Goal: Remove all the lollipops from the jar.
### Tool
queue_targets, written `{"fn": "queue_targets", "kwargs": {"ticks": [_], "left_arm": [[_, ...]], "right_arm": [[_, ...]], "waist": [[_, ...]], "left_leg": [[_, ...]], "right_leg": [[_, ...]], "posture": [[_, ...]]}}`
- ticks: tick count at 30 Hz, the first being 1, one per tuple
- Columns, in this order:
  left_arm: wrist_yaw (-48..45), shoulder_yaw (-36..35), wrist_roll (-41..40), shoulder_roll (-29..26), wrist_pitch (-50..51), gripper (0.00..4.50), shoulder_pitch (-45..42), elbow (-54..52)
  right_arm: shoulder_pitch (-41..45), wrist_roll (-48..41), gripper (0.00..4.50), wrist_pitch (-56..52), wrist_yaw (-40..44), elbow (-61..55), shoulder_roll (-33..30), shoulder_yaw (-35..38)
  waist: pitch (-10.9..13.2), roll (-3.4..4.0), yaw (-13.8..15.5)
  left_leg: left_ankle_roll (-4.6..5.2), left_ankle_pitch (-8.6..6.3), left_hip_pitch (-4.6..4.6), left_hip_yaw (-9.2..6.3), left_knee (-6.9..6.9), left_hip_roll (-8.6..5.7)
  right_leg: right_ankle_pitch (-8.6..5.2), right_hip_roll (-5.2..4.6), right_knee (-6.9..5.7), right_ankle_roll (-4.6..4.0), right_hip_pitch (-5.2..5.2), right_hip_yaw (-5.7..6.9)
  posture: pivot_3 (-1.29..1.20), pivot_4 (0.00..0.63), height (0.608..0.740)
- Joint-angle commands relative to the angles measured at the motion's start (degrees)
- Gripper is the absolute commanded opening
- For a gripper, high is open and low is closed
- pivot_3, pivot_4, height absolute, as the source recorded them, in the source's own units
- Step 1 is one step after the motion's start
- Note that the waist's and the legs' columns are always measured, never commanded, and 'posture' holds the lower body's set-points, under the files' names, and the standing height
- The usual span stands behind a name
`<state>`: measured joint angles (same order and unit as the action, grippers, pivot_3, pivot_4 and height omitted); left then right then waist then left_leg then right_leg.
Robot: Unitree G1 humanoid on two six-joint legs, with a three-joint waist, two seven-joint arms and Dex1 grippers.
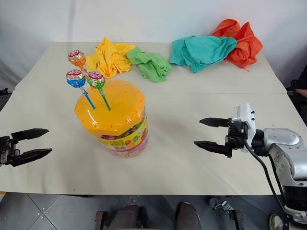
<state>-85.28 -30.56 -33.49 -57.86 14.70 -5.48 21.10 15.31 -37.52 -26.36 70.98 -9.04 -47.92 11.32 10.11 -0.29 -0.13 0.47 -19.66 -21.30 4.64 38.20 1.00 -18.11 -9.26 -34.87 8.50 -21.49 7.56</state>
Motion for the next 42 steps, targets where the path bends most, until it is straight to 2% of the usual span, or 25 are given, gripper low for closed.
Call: {"fn": "queue_targets", "kwargs": {"ticks": [1, 4, 8, 13, 16, 19, 24, 28, 32, 39, 42], "left_arm": [[1.2, -0.77, -0.23, -1.97, 2.39, 4.5, -0.2, -0.58], [4.54, -0.83, -1.73, -3.29, 11.23, 4.5, -1.85, -0.16], [6.74, -3.98, -1.85, -1.76, 8.1, 4.5, -1.86, -3.6], [4.98, -4.81, -2.32, -3.26, 7.07, 4.5, -2.98, -5.17], [4.22, -3.67, -3.62, -4.42, 6.54, 4.5, -9.07, -6.08], [5.94, 1.55, -3.86, -3.7, 8.79, 4.5, -18.25, -7.29], [4.33, 11.31, -3.35, 0.58, 10.03, 4.5, -33.53, -6.71], [1.92, 18.56, -0.54, 5.42, 8.85, 4.5, -45.17, -0.58], [1.78, 22.41, 2.36, 10.82, 6.28, 4.5, -54.27, 6.93], [-2.54, 25.62, 5.24, 15.59, 4.85, 4.5, -62.17, 15.31], [-4.8, 25.39, 4.33, 16.21, 6.03, 3.92, -63.38, 15.98]], "right_arm": [[0.48, -1.02, 4.45, 0.64, -0.31, -1.2, 0.2, 1.41], [0.9, -0.81, 4.45, 0.8, -0.44, -0.73, 0.23, 1.32], [1.71, -1.0, 4.45, 0.78, -0.22, -0.5, -0.09, 1.57], [3.09, -2.11, 4.45, -0.04, -0.37, -1.18, -0.54, 2.6], [4.17, -3.81, 4.45, -1.01, -0.66, -2.77, -0.93, 3.55], [5.52, -6.57, 4.45, -3.71, -1.86, -5.38, -1.34, 4.15], [7.72, -11.91, 4.45, -7.78, -4.86, -9.29, -0.94, 5.63], [8.35, -16.18, 4.45, -10.42, -7.42, -12.03, -0.68, 6.97], [7.99, -16.89, 4.45, -10.02, -9.8, -13.22, -0.16, 7.83], [4.29, -17.57, 4.45, -9.12, -13.67, -16.16, 1.19, 10.21], [1.56, -17.83, 4.5, -8.61, -15.39, -17.73, 1.64, 11.94]], "waist": [[0.0, 0.0, 0.0], [0.04, -0.06, 0.02], [0.04, -0.07, -0.01], [0.04, -0.07, -0.02], [0.12, -0.21, 0.13], [0.14, -0.23, 0.46], [0.14, -0.23, 0.88], [0.16, -0.26, 0.93], [0.18, -0.3, 1.04], [0.2, -0.34, 1.03], [0.22, -0.38, 1.33]], "left_leg": [[0.0, 0.0, 0.0, 0.0, 0.0, 0.0], [0.0, 0.0, 0.0, -0.01, 0.02, 0.0], [0.01, -0.01, 0.01, 0.0, 0.05, 0.0], [0.01, -0.01, 0.02, 0.02, 0.05, 0.0], [0.01, -0.01, 0.0, 0.04, 0.08, 0.01], [0.03, -0.02, -0.07, -0.02, 0.32, 0.0], [0.11, -0.07, -0.12, -0.02, 0.68, -0.03], [0.13, -0.08, -0.21, -0.03, 0.84, -0.03], [0.16, -0.09, -0.22, -0.02, 0.9, -0.04], [0.19, -0.11, -0.25, -0.01, 0.92, -0.05], [0.21, -0.12, -0.27, -0.02, 0.95, -0.05]], "right_leg": [[0.0, 0.0, 0.0, 0.0, 0.0, 0.0], [0.0, 0.0, -0.05, 0.0, -0.01, 0.0], [0.0, -0.04, -0.08, 0.0, -0.02, -0.02], [0.0, -0.04, -0.1, 0.0, -0.02, 0.0], [0.0, -0.03, -0.11, -0.01, -0.03, 0.01], [0.0, -0.05, -0.2, -0.01, -0.03, 0.02], [0.0, -0.06, -0.43, -0.01, -0.01, 0.01], [0.0, -0.05, -0.52, -0.01, -0.04, 0.03], [0.0, -0.05, -0.55, -0.01, -0.03, 0.02], [0.0, -0.05, -0.54, 0.0, -0.06, 0.04], [0.01, -0.06, -0.54, 0.01, -0.05, 0.03]], "posture": [[0.0, 0.15, 0.74], [0.0, 0.15, 0.74], [0.0, 0.15, 0.74], [0.0, 0.15, 0.74], [0.0, 0.15, 0.74], [0.0, 0.15, 0.74], [0.0, 0.15, 0.74], [0.0, 0.15, 0.74], [0.0, 0.15, 0.74], [0.0, 0.15, 0.74], [0.0, 0.15, 0.74]]}}
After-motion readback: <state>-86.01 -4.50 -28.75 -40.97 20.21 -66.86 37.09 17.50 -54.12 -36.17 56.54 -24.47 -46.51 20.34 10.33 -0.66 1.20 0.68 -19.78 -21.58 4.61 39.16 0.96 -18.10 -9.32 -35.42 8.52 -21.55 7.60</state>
